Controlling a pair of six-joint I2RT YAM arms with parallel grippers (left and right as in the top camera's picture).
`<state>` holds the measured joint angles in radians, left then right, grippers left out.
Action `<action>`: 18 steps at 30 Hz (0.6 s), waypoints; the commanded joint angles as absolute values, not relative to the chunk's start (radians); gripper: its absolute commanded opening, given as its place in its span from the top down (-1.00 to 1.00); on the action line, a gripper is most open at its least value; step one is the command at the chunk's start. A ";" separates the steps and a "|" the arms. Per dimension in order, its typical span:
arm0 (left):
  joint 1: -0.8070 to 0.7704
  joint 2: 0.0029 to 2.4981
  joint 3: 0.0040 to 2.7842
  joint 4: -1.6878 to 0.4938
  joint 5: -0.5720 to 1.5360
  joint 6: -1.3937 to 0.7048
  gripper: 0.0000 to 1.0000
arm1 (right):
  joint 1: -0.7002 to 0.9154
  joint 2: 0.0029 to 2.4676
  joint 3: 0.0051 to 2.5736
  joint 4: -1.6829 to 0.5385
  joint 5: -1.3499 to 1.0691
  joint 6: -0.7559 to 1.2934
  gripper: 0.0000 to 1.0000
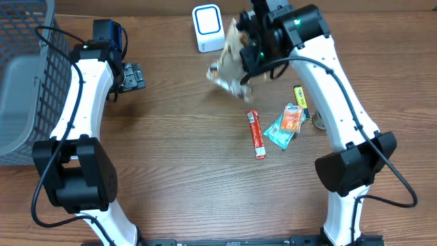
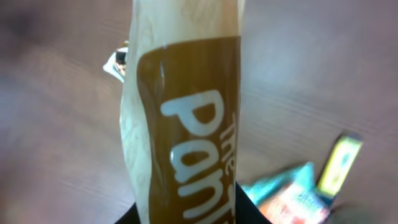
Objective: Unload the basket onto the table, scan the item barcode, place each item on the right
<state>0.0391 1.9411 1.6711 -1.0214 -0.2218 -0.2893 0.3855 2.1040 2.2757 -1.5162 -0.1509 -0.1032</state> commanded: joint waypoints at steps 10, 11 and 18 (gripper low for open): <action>0.033 1.942 1.689 -1.020 -0.236 -0.293 -1.00 | 0.358 2.108 2.146 -1.573 -0.109 -0.085 -1.00; 0.033 1.942 1.689 -1.020 -0.236 -0.293 -1.00 | 0.358 2.108 2.146 -1.573 -0.109 -0.086 -1.00; 0.032 1.942 1.689 -1.019 -0.236 -0.293 -0.99 | 0.358 2.108 2.146 -1.573 -0.109 -0.086 -1.00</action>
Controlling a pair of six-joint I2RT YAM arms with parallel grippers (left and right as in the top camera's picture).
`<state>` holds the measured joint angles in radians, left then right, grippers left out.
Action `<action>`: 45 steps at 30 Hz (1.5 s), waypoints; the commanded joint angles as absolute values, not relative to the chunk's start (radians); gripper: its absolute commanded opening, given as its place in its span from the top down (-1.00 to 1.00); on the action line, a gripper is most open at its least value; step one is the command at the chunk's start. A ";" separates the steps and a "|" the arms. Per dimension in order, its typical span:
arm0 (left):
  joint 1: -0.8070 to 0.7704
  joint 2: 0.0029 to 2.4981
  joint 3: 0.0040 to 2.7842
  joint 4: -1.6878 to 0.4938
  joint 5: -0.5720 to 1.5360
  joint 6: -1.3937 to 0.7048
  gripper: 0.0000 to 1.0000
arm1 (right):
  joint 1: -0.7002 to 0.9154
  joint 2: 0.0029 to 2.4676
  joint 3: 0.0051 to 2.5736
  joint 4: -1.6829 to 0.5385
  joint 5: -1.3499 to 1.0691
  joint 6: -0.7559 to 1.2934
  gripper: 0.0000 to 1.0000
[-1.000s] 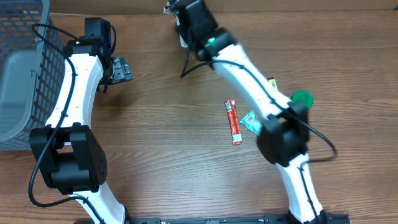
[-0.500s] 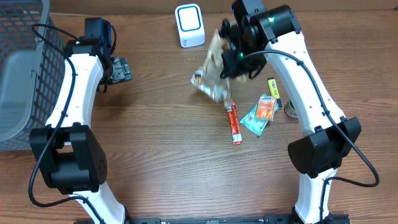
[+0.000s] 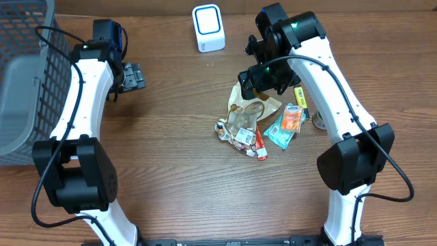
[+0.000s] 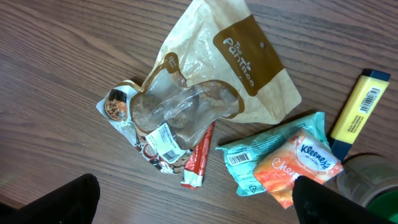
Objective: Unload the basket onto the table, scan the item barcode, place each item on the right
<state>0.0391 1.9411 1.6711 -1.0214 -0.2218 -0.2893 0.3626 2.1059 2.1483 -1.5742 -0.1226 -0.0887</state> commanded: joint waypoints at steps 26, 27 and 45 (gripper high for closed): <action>0.032 1.942 1.689 -1.019 -0.236 -0.292 -1.00 | 0.366 2.012 2.146 -1.519 -0.105 -0.085 -1.00; 0.032 1.942 1.689 -1.019 -0.235 -0.293 -0.99 | 0.368 1.980 2.146 -1.509 -0.106 -0.085 -1.00; 0.033 1.942 1.689 -1.019 -0.236 -0.293 -1.00 | 0.364 1.044 2.148 -1.396 -0.093 -0.086 -1.00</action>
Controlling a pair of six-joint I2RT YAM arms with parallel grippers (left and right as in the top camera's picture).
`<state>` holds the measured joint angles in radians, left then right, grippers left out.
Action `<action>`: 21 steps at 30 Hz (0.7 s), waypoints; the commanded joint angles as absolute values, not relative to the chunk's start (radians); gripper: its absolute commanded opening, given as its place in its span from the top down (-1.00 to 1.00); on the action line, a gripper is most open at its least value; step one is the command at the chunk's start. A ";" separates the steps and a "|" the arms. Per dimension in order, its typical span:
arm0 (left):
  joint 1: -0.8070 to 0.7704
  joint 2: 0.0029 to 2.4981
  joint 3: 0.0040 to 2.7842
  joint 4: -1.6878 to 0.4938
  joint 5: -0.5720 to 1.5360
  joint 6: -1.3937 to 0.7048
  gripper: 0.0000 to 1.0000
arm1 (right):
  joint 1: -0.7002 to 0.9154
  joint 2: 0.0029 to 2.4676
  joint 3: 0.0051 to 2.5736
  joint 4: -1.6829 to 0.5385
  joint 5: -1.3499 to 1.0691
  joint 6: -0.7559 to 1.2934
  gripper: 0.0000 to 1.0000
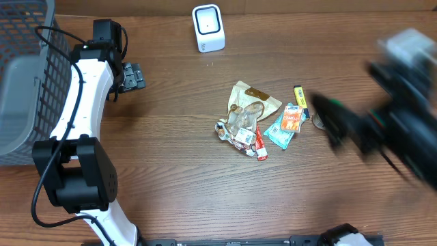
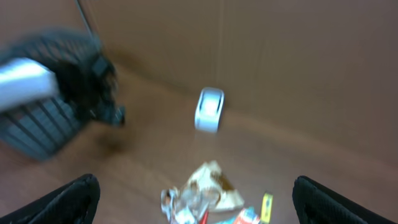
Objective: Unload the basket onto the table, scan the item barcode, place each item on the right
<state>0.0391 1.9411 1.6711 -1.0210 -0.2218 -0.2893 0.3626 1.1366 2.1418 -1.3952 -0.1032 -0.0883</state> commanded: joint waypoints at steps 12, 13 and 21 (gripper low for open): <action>0.033 1.942 1.689 -1.019 -0.236 -0.293 -1.00 | 0.355 0.596 2.106 -1.552 -0.037 -0.085 -1.00; 0.030 1.942 1.689 -1.019 -0.236 -0.293 -1.00 | 0.352 0.567 2.088 -1.559 -0.038 -0.085 -1.00; 0.027 1.942 1.689 -1.019 -0.236 -0.293 -1.00 | 0.319 0.324 1.754 -1.512 -0.039 -0.085 -1.00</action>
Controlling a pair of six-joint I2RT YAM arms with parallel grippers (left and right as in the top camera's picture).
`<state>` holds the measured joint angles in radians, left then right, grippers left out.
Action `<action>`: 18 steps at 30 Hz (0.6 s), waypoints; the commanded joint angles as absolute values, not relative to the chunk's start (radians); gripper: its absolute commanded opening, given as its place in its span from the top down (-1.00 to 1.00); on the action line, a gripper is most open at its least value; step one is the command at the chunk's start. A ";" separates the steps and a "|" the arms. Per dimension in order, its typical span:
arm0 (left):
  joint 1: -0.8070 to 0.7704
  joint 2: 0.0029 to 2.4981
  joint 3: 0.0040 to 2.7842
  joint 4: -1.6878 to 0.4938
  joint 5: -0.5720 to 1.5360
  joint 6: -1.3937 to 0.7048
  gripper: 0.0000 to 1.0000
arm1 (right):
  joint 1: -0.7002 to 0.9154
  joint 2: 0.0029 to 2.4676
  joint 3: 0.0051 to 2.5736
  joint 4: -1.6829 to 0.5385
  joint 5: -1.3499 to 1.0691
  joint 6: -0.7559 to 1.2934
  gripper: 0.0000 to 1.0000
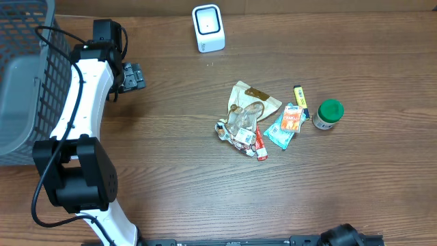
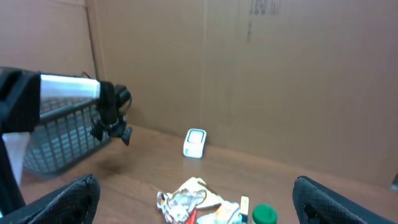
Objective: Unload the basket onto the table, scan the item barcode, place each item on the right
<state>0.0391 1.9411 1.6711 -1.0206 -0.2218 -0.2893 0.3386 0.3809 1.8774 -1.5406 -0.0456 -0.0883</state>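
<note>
The white barcode scanner stands at the table's far edge and shows small as the scanner. A tan and brown snack bag lies crumpled mid-table, partly over a red stick pack. My right gripper is open and empty. It hangs far back from the table, with only its dark fingertips showing at the lower corners. The right arm is outside the overhead view. My left gripper rests at the far left, away from the items, and I cannot make out how its jaws stand.
Beside the bag lie a teal and orange tissue pack, a yellow highlighter and a green-lidded jar. A grey wire basket fills the left edge. A cardboard wall backs the table.
My right arm was a blur over the table's right side; now it is outside the overhead view. Its camera sees the table steadily from far back. The green-lidded jar is uncovered.
First my right gripper held the snack bag in the air near the scanner. Then the bag lay on the pile mid-table with the gripper open above it. After that the arm was out to the right, and now it is off the table area.
</note>
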 commanded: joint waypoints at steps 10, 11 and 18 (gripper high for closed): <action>0.027 1.942 1.689 -1.019 -0.236 -0.293 -1.00 | 0.239 0.068 1.085 -0.953 -0.107 -0.078 -1.00; 0.027 1.942 1.689 -1.019 -0.236 -0.293 -1.00 | 0.235 0.047 1.017 -0.878 -0.116 -0.077 -1.00; 0.028 1.942 1.689 -1.019 -0.236 -0.293 -1.00 | 0.232 0.005 0.530 -0.184 -0.159 -0.047 -1.00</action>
